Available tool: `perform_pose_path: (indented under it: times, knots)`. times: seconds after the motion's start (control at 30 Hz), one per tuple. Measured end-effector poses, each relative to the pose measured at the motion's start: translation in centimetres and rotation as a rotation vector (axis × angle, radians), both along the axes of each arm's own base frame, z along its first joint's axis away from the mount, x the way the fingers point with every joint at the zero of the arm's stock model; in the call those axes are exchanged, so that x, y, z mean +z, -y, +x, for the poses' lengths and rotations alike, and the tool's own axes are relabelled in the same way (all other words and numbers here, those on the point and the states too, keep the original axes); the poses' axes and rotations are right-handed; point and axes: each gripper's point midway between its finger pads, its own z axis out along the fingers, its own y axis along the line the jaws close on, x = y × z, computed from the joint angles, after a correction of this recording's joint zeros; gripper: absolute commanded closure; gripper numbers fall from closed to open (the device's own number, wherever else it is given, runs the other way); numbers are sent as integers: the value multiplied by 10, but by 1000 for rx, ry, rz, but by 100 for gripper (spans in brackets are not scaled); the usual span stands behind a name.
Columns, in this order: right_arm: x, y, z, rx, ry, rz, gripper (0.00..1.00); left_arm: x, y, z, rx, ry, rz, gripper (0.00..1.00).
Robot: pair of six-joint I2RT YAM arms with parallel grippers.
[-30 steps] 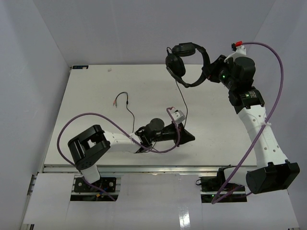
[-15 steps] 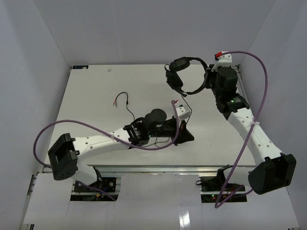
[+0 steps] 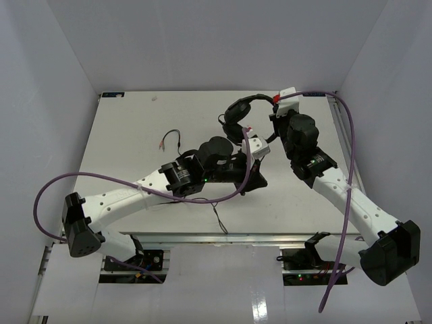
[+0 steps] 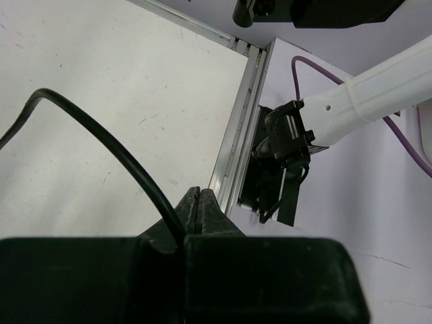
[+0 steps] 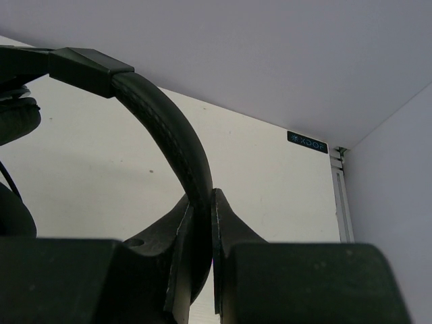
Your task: Wrap the headphones
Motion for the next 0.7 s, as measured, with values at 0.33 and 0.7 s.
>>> perform_pose_path:
  times: [0.33, 0.7]
  knots:
    - [15, 3, 10, -54, 9, 33, 92, -52, 11, -14, -104, -133, 107, 98]
    - [9, -2, 4, -18, -14, 56, 92, -52, 6, -7, -77, -142, 127, 99]
